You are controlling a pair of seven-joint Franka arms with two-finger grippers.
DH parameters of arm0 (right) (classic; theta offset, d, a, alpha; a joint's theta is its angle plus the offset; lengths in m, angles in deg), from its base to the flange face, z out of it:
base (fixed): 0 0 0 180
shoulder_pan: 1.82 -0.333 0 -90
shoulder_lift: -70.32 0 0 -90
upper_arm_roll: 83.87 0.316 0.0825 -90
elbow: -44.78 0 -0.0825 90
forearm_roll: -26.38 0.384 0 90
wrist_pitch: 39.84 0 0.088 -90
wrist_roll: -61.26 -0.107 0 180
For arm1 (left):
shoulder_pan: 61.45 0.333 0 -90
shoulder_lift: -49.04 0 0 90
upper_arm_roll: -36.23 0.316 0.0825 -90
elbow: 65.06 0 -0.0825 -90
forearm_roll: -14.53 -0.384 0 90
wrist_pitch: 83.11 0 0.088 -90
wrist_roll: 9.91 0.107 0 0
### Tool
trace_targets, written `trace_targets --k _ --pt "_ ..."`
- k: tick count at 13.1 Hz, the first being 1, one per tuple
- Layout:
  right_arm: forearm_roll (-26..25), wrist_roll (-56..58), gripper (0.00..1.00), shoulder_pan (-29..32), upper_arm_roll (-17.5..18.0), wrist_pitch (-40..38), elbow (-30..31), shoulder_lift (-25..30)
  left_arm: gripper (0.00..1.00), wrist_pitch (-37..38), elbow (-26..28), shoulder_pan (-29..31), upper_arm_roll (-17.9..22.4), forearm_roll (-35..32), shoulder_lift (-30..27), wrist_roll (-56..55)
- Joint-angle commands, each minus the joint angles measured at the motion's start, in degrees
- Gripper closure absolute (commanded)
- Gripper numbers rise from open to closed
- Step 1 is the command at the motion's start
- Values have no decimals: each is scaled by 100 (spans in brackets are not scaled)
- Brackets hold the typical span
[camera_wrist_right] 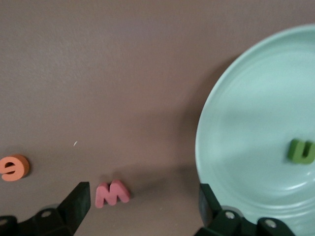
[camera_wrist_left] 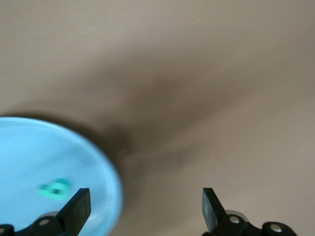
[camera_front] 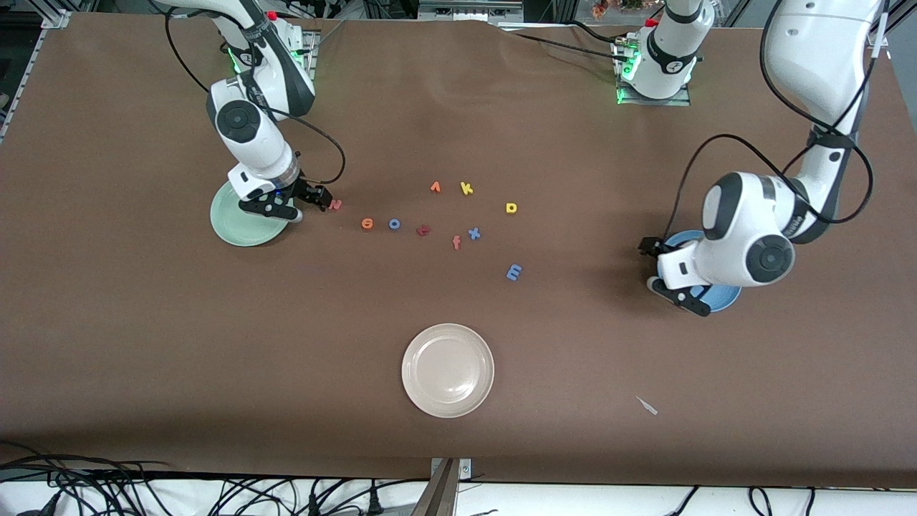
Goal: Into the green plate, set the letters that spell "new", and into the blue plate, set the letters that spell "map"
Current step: 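Grasp the pink m with the right gripper and yellow a with the left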
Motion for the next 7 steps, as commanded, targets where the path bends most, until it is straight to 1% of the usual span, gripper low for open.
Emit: trace_targets --k 1,3,5,6,7 --pt "-14 -905 4 -19 239 177 -109 -320 0 -618 780 -11 -643 114 -507 -1329" --pt "-14 -1109 5 -98 275 248 -109 -434 0 -1206 1255 -11 -1118 87 -656 -2191" --pt "-5 -1145 8 -134 266 458 -100 -574 0 -1682 1537 -20 -1531 79 -666 -3052" --pt "-5 -1214 10 -143 275 546 -100 -653 0 -1849 1625 -63 -1655 79 -648 -3430" --pt "-14 -1337 12 -143 275 626 -100 -672 0 -1981 1731 -238 -1709 79 -657 -3791"
